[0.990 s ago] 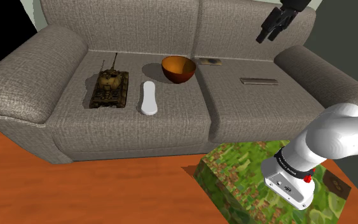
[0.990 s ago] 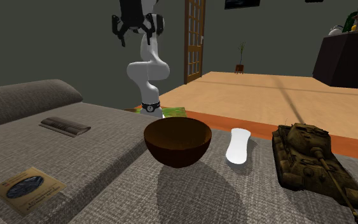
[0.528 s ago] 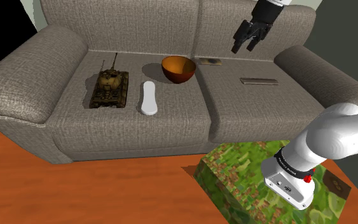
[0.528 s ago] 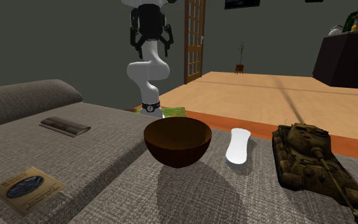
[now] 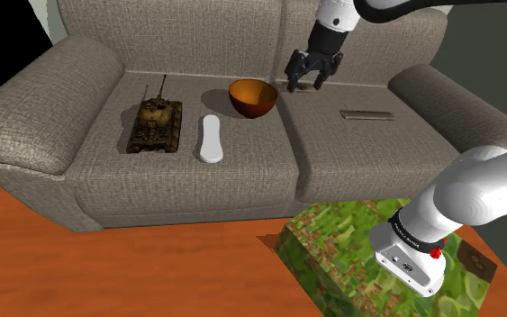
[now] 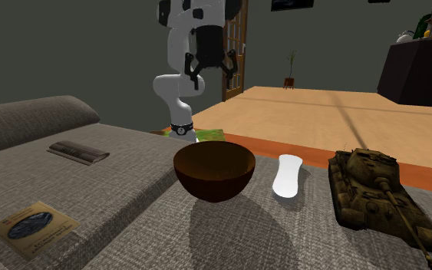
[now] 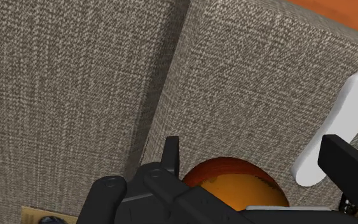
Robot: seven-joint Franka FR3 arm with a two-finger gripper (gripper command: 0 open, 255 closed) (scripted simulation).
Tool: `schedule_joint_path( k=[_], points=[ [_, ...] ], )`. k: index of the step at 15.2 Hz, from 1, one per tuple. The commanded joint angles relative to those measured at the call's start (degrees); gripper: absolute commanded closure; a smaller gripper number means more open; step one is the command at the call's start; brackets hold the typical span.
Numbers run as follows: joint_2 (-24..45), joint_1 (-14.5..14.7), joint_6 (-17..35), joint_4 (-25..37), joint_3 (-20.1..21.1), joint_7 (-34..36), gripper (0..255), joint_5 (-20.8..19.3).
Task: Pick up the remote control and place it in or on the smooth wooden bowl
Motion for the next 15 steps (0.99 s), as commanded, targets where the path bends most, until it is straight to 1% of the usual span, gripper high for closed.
schedule_joint_path(
  k=[1, 4, 7, 11, 15],
  points=[
    [4.0, -0.2, 1.8, 1.9, 2.2, 3.6, 0, -0.2],
    [10.2, -0.6, 4.3, 4.8, 5.4, 9.1, 0, -1.3],
    [16.9, -0.9, 6.3, 8.4, 8.3, 14.9, 0, -3.4],
    [26.5, -0.5, 8.1, 14.4, 11.1, 23.0, 0, -7.6],
    [36.6, 1.3, 8.6, 21.7, 12.2, 30.9, 0, -12.8]
  ],
)
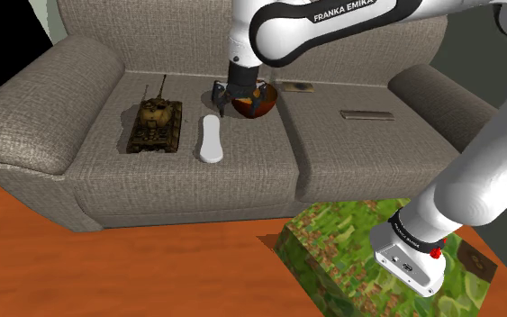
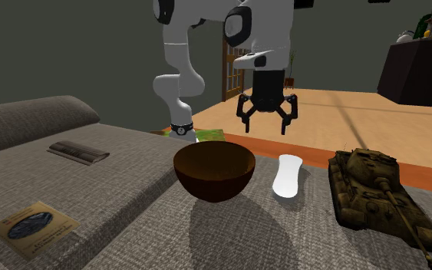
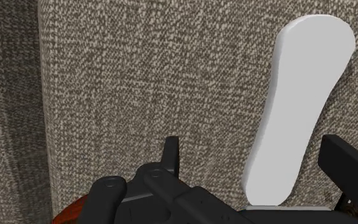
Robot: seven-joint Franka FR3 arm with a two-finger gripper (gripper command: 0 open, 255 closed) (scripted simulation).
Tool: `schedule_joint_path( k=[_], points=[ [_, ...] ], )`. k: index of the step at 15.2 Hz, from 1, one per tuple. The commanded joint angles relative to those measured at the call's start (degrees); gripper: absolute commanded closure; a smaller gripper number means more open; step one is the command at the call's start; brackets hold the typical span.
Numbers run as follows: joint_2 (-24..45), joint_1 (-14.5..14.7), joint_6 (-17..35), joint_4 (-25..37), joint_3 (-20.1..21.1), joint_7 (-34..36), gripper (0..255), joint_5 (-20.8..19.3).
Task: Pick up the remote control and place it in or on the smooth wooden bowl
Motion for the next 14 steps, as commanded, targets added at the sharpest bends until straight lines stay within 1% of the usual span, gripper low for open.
schedule_joint_path(
  k=[1, 6, 7, 14],
  points=[
    [4.8, 1.0, 0.1, 3.5, 0.0, 3.5, 0, -2.3],
    [17.6, 5.5, -1.6, 15.4, -1.3, 11.2, 0, -7.5],
    [18.5, 5.9, -1.9, 16.4, -1.5, 11.6, 0, -7.8],
    [21.2, 6.4, 2.8, 14.2, -2.3, 12.5, 0, -9.2]
  ],
)
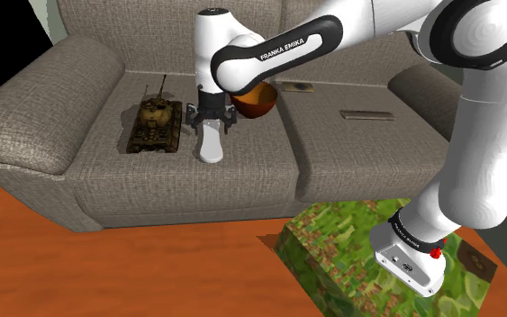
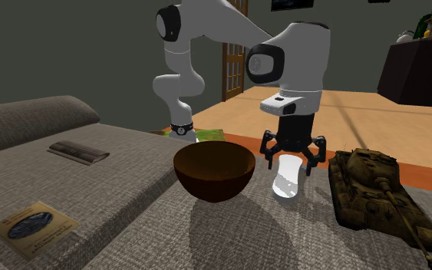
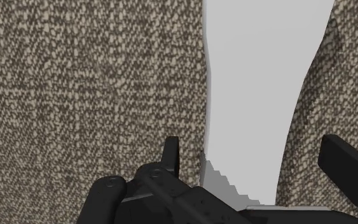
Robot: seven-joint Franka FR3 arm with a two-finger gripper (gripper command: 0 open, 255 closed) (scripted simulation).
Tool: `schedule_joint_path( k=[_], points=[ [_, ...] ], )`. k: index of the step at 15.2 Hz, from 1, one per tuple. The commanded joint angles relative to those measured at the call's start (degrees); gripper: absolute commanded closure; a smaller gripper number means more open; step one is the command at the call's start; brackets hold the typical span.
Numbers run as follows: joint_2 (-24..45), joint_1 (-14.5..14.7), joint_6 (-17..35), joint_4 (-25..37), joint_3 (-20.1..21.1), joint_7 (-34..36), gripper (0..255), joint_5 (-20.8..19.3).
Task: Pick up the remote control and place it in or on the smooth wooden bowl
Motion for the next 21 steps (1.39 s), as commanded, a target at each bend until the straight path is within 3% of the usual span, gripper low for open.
schedule_joint_path(
  k=[1, 8, 9, 21],
  points=[
    [0.4, 0.1, 1.0, -0.6, -0.1, 0.2, 0, -0.3],
    [0.4, 0.1, 0.9, -0.6, -0.1, 0.2, 0, -0.3],
    [0.4, 0.1, 0.9, -0.6, -0.1, 0.2, 255, -0.3],
    [-0.7, -0.1, -0.9, 0.3, 0.2, -0.2, 255, 0.3]
  ],
)
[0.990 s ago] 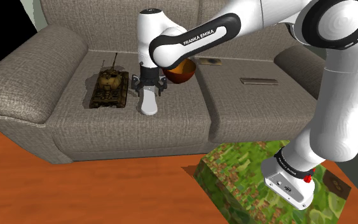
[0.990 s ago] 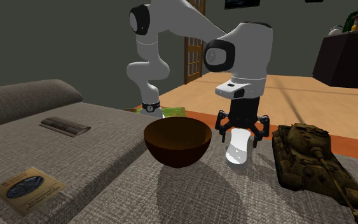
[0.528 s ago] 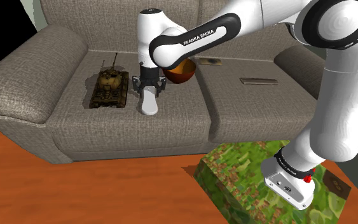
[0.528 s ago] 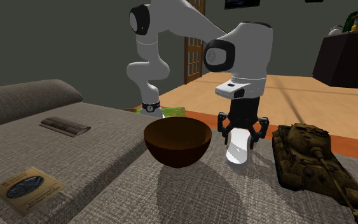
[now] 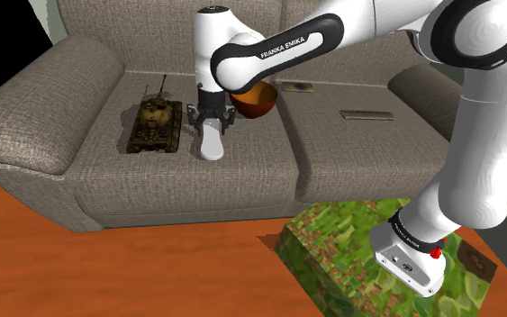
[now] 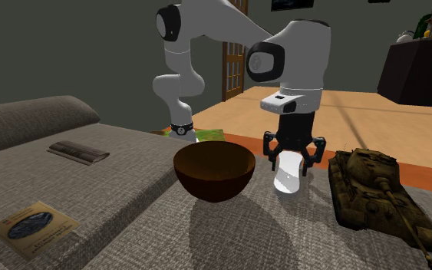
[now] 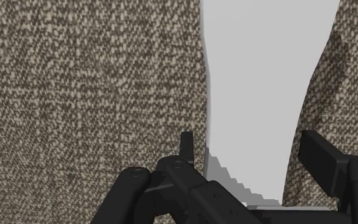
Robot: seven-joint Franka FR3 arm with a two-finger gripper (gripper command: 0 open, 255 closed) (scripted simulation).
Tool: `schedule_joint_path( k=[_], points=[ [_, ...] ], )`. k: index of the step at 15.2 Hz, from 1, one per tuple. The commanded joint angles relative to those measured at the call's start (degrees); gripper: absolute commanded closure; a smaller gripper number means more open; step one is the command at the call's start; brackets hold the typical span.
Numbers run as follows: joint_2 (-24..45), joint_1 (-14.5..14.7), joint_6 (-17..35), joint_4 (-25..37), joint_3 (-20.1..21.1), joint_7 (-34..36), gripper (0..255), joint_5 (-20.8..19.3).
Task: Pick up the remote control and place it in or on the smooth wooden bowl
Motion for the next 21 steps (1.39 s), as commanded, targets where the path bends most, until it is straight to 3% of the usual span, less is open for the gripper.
schedule_joint_path(
  k=[1, 21],
  points=[
    [-0.7, -0.2, -1.0, 0.3, 0.2, -0.2, 255, 0.4],
    [-5.3, -0.4, -14.3, 9.6, 1.5, -1.9, 255, 3.0]
  ],
)
